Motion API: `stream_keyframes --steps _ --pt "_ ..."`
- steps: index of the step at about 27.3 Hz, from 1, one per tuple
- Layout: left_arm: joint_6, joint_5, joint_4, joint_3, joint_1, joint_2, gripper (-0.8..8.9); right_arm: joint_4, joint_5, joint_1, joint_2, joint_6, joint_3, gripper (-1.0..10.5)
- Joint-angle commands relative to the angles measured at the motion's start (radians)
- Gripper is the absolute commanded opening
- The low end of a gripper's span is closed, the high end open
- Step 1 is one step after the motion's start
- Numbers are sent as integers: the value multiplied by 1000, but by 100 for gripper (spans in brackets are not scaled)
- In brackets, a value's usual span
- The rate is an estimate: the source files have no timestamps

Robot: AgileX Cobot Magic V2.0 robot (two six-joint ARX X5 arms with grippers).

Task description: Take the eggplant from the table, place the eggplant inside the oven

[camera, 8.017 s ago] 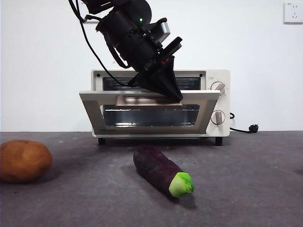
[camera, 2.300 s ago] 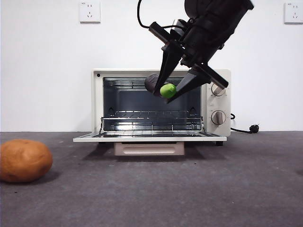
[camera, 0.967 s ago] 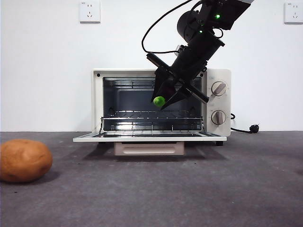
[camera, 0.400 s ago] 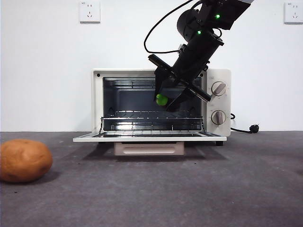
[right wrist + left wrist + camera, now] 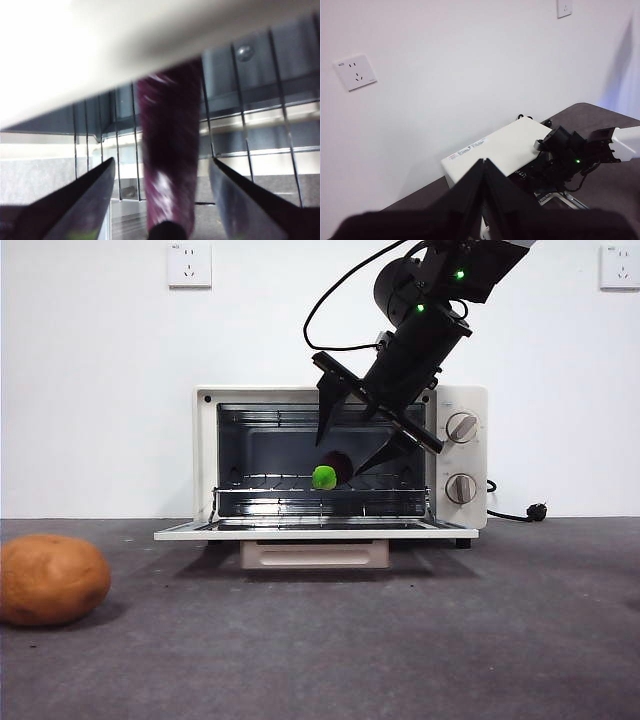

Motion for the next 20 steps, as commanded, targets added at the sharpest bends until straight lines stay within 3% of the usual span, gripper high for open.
stream_keyframes --steps 1,11,20 --pt "11 0 -4 -1 -4 0 -6 3 -2 5 20 7 3 317" --pt "11 0 -5 -2 -4 9 -5 -8 -31 6 10 4 5 317" --pt "11 0 -6 -2 -4 19 -5 -87 25 -2 -48 -29 6 320"
